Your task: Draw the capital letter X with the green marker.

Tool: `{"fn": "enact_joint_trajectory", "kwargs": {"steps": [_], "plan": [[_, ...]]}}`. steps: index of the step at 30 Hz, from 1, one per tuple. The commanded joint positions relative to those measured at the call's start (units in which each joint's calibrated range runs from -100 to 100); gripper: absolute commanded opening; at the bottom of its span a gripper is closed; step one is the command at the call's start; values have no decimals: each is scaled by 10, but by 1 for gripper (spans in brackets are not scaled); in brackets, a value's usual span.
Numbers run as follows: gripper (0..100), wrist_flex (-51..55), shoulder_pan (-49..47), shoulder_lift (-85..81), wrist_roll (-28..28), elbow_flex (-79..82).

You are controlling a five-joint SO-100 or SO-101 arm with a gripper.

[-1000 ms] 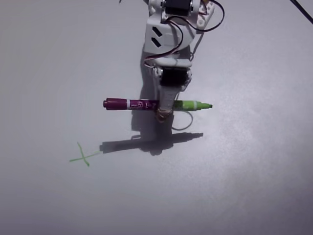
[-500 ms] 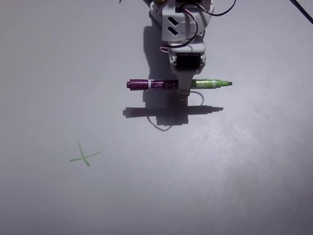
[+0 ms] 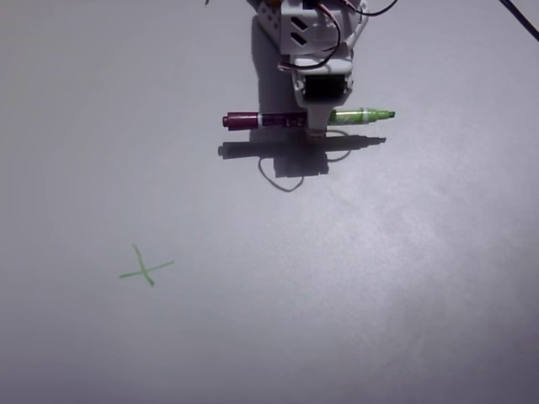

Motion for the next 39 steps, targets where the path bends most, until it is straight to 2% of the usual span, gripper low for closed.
{"fn": "enact_joint_trajectory", "kwargs": {"steps": [1,22,39], "plan": [[1,20,-9,-36,4,7],[1,126,2,-142,25,57],[1,171,35,-144,53,72]]}}
